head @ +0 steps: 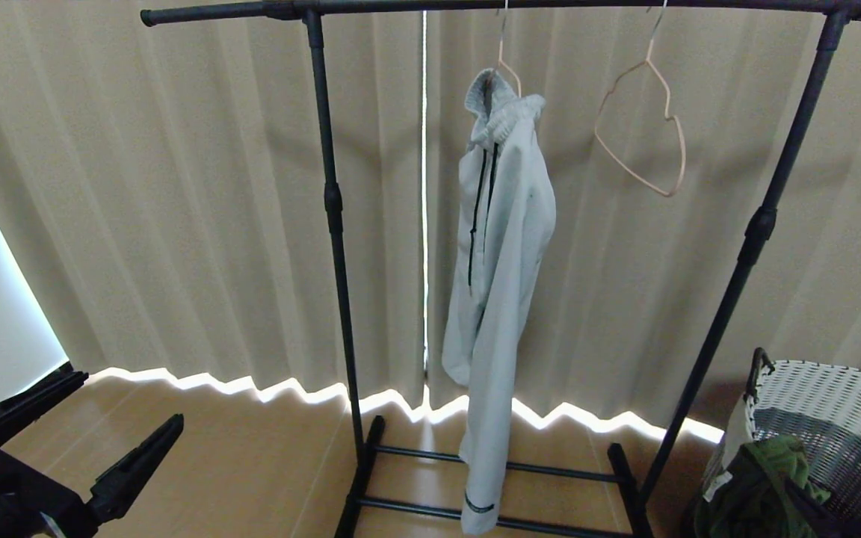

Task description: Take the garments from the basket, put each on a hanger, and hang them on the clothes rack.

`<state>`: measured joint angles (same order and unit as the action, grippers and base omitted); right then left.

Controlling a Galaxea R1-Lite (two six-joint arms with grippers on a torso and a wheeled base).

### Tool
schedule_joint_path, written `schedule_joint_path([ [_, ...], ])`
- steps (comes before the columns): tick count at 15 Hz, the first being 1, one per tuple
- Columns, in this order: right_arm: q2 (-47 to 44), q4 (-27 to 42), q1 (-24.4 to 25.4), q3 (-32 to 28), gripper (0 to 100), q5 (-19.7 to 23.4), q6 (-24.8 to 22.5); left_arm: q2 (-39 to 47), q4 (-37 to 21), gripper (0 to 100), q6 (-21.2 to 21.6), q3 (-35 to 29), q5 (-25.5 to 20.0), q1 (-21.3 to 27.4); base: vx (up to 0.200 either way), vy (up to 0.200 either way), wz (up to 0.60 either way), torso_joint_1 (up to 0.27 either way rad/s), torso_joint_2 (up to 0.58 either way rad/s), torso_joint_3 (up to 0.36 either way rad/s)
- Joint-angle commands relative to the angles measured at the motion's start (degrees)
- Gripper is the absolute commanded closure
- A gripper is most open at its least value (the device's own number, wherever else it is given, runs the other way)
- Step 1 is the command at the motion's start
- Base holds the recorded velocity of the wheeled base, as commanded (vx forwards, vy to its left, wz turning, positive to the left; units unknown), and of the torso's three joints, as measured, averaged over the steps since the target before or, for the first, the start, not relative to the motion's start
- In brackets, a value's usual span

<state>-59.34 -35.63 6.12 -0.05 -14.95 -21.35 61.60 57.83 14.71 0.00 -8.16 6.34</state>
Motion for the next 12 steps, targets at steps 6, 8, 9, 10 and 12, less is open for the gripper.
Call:
schedule_joint_path([
  [6, 3.18, 0.56, 0.03, -0.04, 0, -0.08, -0.54, 0.19, -0.62, 0, 0.05, 0.00, -0.02, 0.08, 0.000, -0.200, 0.00, 0.002, 0.00, 0.006],
  [8, 3.18, 0.65, 0.03, -0.04, 0, -0.17, -0.54, 0.19, -0.62, 0, 0.05, 0.00, -0.02, 0.08, 0.000, -0.200, 0.00, 0.002, 0.00, 0.002],
  [9, 3.18, 0.65, -0.06, 0.05, 0, -0.17, -0.54, 0.19, -0.62, 0, 0.05, 0.00, -0.02, 0.08, 0.000, -0.200, 0.00, 0.002, 0.00, -0.002],
  [10, 3.18, 0.65, -0.06, -0.04, 0, -0.17, -0.54, 0.28, -0.70, 0, 0.05, 0.00, -0.02, 0.08, 0.000, -0.200, 0.00, 0.002, 0.01, -0.002],
  [12, 3.09, 0.65, -0.14, -0.04, 0, -0.17, -0.63, 0.28, -0.70, 0, 0.05, 0.00, -0.11, 0.08, 0.000, 0.000, 0.00, 0.000, 0.00, 0.000],
])
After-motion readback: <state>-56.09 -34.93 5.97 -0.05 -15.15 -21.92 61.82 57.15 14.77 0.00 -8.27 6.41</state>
